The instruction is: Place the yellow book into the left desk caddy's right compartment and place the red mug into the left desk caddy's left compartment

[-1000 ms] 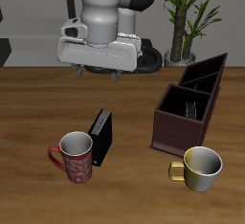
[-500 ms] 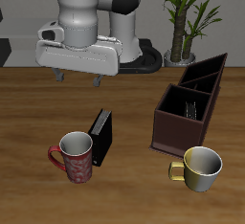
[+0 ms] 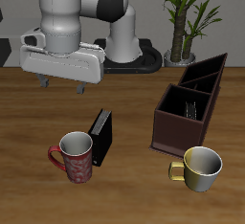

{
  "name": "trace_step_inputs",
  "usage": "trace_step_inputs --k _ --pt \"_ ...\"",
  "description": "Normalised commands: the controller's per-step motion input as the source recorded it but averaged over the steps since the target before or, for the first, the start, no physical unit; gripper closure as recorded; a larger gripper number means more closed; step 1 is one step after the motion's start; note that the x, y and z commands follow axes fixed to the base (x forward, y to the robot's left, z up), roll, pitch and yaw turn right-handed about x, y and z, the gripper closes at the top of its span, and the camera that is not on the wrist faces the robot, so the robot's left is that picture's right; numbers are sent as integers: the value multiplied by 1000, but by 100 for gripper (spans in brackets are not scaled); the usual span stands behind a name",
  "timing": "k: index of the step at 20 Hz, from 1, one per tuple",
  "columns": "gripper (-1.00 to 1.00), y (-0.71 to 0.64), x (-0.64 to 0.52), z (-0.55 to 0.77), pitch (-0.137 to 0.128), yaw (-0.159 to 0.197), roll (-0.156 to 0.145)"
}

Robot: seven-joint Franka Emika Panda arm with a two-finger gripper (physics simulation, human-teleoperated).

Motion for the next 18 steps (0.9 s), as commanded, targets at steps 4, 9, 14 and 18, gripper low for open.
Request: trace_step_inputs --k 4,9,14,18 --pt "-100 -145 90 -156 -4 -35 23" --pt "-100 -89 81 -252 7 5 -1" --pt "-100 -7 40 -148 2 2 7" --pt "-100 -2 51 -125 -8 -10 37"
